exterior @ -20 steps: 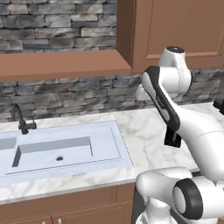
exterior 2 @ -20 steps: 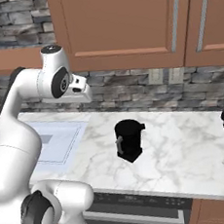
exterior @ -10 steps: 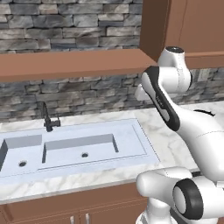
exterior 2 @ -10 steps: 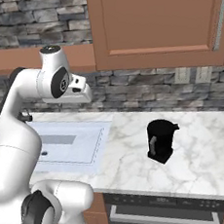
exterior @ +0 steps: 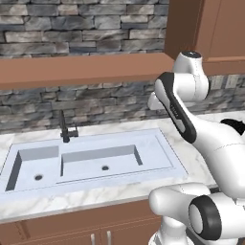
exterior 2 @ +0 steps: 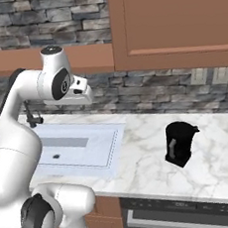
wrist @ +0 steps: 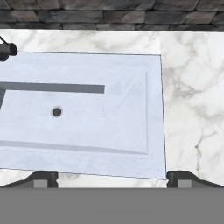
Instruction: Turn on the sink faucet and place the jug under the water for a few seconds to fill it up.
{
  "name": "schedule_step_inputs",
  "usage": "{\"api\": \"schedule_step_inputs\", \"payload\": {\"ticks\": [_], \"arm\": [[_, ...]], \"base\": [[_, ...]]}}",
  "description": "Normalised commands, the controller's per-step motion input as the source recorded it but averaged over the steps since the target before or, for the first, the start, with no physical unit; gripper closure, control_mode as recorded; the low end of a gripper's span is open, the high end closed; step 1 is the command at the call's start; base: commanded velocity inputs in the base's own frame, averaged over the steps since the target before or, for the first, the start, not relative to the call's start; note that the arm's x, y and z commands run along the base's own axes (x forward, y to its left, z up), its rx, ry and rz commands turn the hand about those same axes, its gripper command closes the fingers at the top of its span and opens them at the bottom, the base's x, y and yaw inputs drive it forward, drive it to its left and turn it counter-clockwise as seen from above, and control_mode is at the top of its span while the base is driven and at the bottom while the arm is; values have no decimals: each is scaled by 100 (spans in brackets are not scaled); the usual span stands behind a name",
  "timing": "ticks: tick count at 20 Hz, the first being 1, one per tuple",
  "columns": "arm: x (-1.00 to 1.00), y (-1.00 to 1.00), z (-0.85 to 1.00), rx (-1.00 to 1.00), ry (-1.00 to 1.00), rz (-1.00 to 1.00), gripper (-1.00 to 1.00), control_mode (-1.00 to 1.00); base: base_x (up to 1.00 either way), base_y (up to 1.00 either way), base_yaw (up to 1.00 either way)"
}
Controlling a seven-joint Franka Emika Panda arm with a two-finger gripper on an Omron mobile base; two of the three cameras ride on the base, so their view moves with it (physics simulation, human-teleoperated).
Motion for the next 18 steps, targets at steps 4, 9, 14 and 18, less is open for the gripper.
{"api": "schedule_step_inputs", "payload": {"ticks": [4,9,14,18], "arm": [[0,0,0,0,0,0,-100,100],[0,0,0,0,0,0,-100,100],[0,0,0,0,0,0,-100,100],[0,0,0,0,0,0,-100,100]], "base": [[0,38,0],[0,30,0],[0,1,0],[0,0,0]]}}
